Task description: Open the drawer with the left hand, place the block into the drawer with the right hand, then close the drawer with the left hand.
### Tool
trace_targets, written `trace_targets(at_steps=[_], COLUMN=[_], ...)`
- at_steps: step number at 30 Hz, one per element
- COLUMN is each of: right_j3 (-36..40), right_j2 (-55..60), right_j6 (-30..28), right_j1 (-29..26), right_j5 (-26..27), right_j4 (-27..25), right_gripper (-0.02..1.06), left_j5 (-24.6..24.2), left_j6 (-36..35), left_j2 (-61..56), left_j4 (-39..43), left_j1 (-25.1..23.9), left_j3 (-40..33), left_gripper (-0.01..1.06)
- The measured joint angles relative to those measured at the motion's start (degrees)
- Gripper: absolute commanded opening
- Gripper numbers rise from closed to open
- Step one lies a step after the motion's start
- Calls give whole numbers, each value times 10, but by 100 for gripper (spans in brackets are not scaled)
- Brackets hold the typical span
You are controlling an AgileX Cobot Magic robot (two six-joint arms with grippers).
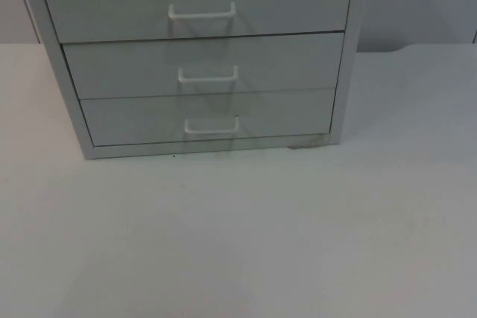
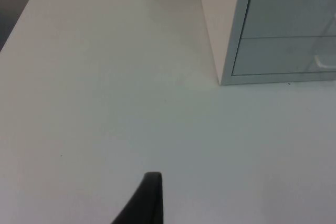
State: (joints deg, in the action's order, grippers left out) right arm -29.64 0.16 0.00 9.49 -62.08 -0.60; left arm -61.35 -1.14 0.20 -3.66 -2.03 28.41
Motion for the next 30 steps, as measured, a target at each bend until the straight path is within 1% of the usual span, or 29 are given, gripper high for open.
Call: trace_targets(at_steps=[19,25,29,30], right_j3=[0,0,0,0], right_j2=[0,0,0,0], right_j6=[0,0,0,0], right_j1=[0,-34,-70,-70], right_j5=[0,0,0,0], right_j4=[0,0,0,0], right_gripper=[96,96,96,96], left_j5=[0,0,0,0], left_j6=[0,0,0,0], left_j2=[0,0,0,0], left_j4=[0,0,0,0], left_j1=[0,0,0,0], left_j3=[0,0,0,0], left_gripper=[105,105,105,105])
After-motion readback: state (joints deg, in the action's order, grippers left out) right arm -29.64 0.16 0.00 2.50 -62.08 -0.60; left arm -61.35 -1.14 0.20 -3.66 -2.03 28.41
